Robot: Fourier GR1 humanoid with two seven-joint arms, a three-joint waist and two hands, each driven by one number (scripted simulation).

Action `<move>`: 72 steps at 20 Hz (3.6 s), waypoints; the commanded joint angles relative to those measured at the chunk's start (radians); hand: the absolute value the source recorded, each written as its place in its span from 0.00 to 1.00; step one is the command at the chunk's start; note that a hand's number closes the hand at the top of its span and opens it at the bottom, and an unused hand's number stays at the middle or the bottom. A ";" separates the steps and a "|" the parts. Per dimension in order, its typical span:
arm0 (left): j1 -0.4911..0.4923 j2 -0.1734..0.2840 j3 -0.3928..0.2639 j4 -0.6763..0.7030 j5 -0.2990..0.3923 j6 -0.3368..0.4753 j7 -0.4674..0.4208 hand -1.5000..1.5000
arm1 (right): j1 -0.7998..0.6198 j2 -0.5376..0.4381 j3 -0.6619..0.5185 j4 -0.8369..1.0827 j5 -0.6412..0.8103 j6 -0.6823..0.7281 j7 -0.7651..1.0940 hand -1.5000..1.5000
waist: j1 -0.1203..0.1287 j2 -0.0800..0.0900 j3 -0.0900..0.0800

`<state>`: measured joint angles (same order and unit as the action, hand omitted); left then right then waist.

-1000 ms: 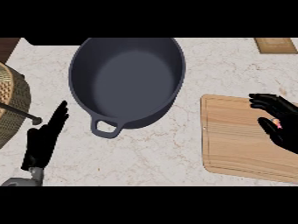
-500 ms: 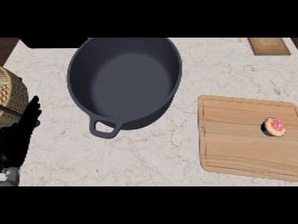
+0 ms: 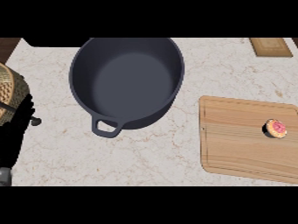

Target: Pick the cupcake from the cutting board and place it in the pot

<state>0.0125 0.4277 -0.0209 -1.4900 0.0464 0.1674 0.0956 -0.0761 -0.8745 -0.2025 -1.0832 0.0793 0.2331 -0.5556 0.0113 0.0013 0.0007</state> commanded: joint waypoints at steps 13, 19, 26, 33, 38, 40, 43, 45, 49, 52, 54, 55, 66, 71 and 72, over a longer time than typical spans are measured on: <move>0.036 -0.001 0.011 -0.048 -0.011 -0.039 0.014 0.50 | -0.228 -0.101 0.342 -0.118 0.248 0.380 0.436 0.00 | 0.010 0.000 -0.001; 0.011 -0.017 0.037 -0.052 -0.035 -0.027 0.042 0.50 | -0.353 0.048 0.387 -0.136 0.273 0.489 0.638 0.00 | 0.000 -0.001 -0.001; 0.004 -0.061 0.029 -0.068 -0.074 -0.040 0.053 0.50 | -0.335 0.093 0.388 -0.136 0.413 0.478 0.649 0.00 | -0.006 -0.002 -0.001; 0.033 -0.034 0.125 -0.026 -0.042 -0.130 -0.004 0.50 | -0.379 0.154 0.377 -0.016 0.531 0.479 0.576 0.00 | -0.005 0.000 -0.001; 0.030 -0.103 0.082 -0.090 -0.092 -0.090 0.040 0.50 | -0.412 0.187 0.370 0.040 0.591 0.507 0.587 0.00 | -0.002 0.000 -0.001; 0.019 -0.112 0.093 -0.068 -0.114 -0.083 0.037 0.50 | -0.407 0.191 0.356 0.081 0.632 0.469 0.546 0.00 | -0.004 0.000 -0.001; 0.019 -0.050 0.157 -0.076 -0.064 -0.157 0.059 0.50 | -0.340 0.242 0.363 0.039 0.663 0.409 0.575 0.00 | -0.006 -0.001 -0.001; -0.022 -0.125 0.105 0.012 -0.150 -0.083 -0.003 0.50 | -0.392 0.272 0.372 0.132 0.714 0.372 0.552 0.00 | -0.005 0.001 -0.001; -0.042 -0.089 0.165 0.006 -0.125 -0.143 0.034 0.50 | -0.355 0.259 0.316 0.031 0.705 0.460 0.574 0.00 | -0.011 -0.001 -0.001; -0.019 -0.105 0.170 -0.042 -0.109 -0.166 0.051 0.50 | -0.335 0.286 0.335 0.115 0.769 0.379 0.497 0.00 | -0.007 -0.001 -0.001; -0.043 -0.127 0.165 -0.040 -0.146 -0.131 0.059 0.50 | -0.367 0.270 0.315 0.156 0.784 0.392 0.461 0.00 | -0.007 0.000 -0.001; 0.040 -0.144 0.143 -0.033 -0.152 -0.145 -0.021 0.50 | -0.450 0.264 0.324 0.226 0.789 0.436 0.445 0.00 | 0.000 0.001 -0.001; -0.057 -0.148 0.180 -0.015 -0.156 -0.172 0.066 0.50 | -0.408 0.331 0.329 0.217 0.884 0.324 0.359 1.00 | -0.005 0.000 -0.001; -0.016 -0.159 0.128 -0.057 -0.166 -0.182 0.043 0.50 | -0.489 0.855 0.541 -0.056 0.897 0.320 0.697 1.00 | 0.058 -0.009 -0.005; -0.016 -0.161 0.121 -0.055 -0.169 -0.185 0.040 0.50 | -0.502 0.861 0.580 -0.073 0.886 0.311 0.708 1.00 | 0.087 -0.011 -0.005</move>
<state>0.0156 0.2769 0.1288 -1.5491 -0.1139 -0.0077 0.1340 -0.5155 -0.2158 0.2679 -1.0928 0.9528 0.5763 0.0491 0.0426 -0.0083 -0.0038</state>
